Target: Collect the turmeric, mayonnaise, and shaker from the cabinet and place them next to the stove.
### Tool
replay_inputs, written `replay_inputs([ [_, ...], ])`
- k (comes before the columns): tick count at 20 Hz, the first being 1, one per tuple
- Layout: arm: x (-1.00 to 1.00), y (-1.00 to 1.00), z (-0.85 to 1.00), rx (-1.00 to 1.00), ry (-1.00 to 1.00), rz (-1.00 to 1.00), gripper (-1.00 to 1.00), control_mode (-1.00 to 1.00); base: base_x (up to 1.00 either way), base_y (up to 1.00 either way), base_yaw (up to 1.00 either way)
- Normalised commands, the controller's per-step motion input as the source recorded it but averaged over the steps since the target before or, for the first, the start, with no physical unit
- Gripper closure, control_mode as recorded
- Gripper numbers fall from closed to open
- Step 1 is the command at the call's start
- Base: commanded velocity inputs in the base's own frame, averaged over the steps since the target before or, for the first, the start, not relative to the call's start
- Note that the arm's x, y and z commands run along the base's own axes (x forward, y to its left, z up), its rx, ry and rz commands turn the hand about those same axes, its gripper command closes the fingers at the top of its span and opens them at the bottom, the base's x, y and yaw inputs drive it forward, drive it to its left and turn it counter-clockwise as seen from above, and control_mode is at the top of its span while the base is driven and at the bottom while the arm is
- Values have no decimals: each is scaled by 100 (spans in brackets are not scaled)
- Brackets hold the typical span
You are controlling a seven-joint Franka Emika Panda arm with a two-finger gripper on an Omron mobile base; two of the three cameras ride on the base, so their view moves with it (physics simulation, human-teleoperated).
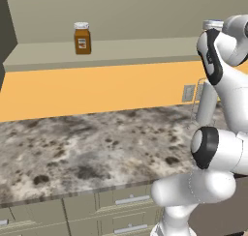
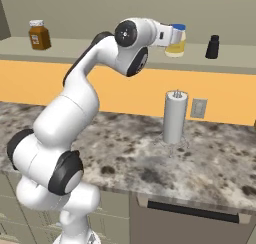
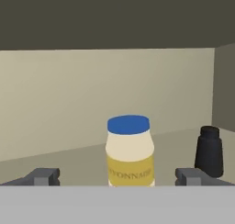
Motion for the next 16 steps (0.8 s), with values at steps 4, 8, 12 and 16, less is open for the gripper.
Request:
replay_inputs([
  [4,34,-21,0,0,0,1,-100,-100,0,0,0],
  [8,23,-14,0,0,0,0,-100,-100,0,0,0],
  [12,22,-2,0,0,0,0,-100,-100,0,0,0],
  [16,25,-2,0,0,0,0,-100,-100,0,0,0],
])
